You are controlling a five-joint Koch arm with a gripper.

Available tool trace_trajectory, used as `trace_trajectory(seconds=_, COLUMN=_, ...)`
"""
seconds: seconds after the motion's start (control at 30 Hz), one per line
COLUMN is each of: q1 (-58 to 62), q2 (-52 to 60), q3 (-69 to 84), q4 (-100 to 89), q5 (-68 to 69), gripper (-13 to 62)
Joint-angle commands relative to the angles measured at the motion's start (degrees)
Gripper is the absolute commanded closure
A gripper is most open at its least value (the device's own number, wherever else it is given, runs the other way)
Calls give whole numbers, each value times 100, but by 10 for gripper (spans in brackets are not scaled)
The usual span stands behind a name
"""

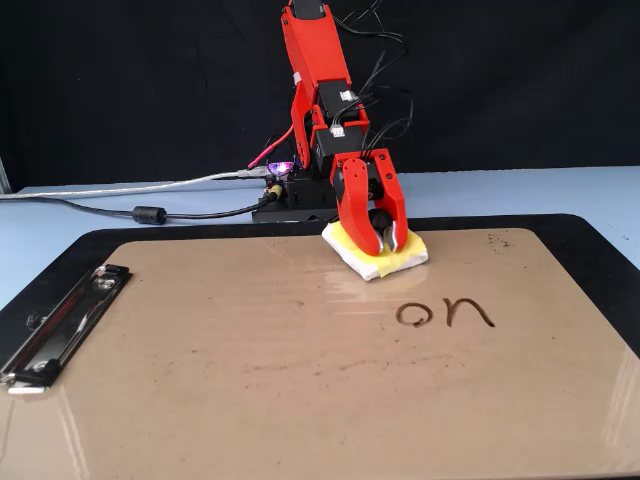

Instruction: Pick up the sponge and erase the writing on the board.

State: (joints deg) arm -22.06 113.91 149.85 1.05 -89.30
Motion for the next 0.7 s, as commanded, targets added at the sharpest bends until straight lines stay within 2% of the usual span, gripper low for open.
trace_trajectory(seconds=0.0, q1=-9, q2=-606, q3=-721, q4=-105, q5=-105, gripper=574)
trace_trajectory(seconds=0.13, q1=-26, q2=-2197, q3=-2795, q4=-176, q5=-105, gripper=574)
trace_trajectory(seconds=0.27, q1=-26, q2=-3217, q3=-4131, q4=-176, q5=-105, gripper=573)
trace_trajectory(seconds=0.33, q1=-35, q2=-3182, q3=-3876, q4=-185, q5=-105, gripper=574)
trace_trajectory(seconds=0.4, q1=-35, q2=-2531, q3=-2672, q4=-563, q5=-97, gripper=573)
trace_trajectory(seconds=0.47, q1=-35, q2=-2294, q3=-1512, q4=-1608, q5=-88, gripper=574)
trace_trajectory(seconds=0.53, q1=-26, q2=-2426, q3=-984, q4=-2681, q5=-70, gripper=574)
trace_trajectory(seconds=0.57, q1=-35, q2=-2804, q3=-1081, q4=-3085, q5=-62, gripper=574)
trace_trajectory(seconds=0.67, q1=-18, q2=-4236, q3=-2619, q4=-3226, q5=-62, gripper=574)
